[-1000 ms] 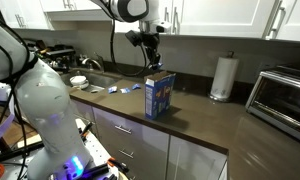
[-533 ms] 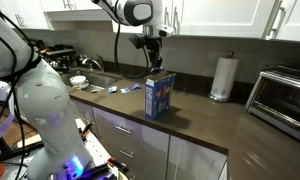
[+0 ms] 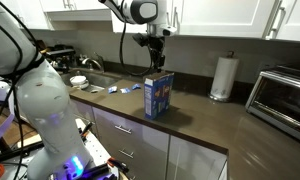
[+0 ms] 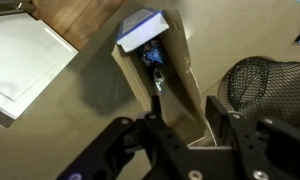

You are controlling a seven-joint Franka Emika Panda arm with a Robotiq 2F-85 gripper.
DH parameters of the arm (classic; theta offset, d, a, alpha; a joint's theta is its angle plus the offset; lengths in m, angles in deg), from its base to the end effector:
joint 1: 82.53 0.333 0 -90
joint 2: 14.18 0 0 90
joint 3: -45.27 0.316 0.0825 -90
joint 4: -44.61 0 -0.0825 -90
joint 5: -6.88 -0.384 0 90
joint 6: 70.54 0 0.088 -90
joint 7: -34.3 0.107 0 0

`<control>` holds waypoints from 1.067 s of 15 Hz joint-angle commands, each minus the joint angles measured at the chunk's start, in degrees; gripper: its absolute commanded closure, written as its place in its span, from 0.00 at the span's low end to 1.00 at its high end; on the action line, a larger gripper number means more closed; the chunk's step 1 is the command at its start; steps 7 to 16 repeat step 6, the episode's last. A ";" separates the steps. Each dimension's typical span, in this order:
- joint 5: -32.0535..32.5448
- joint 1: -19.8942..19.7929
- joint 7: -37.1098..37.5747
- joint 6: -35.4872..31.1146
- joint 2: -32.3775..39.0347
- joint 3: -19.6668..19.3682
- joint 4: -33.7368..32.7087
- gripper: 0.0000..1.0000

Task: Pick up one sachet from the countertop and put it in the blue box.

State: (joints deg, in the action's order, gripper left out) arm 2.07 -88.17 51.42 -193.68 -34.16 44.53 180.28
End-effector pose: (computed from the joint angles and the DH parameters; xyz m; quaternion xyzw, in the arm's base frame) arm 0.4501 -0.0471 0.4715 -0.9719 0.2230 -0.0609 0.0447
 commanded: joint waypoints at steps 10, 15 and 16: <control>0.21 5.00 0.34 11.22 -0.15 4.86 -4.17 0.00; 0.21 5.00 0.34 11.22 -0.15 4.86 -4.17 0.00; 0.21 5.00 0.34 11.22 -0.15 4.86 -4.17 0.00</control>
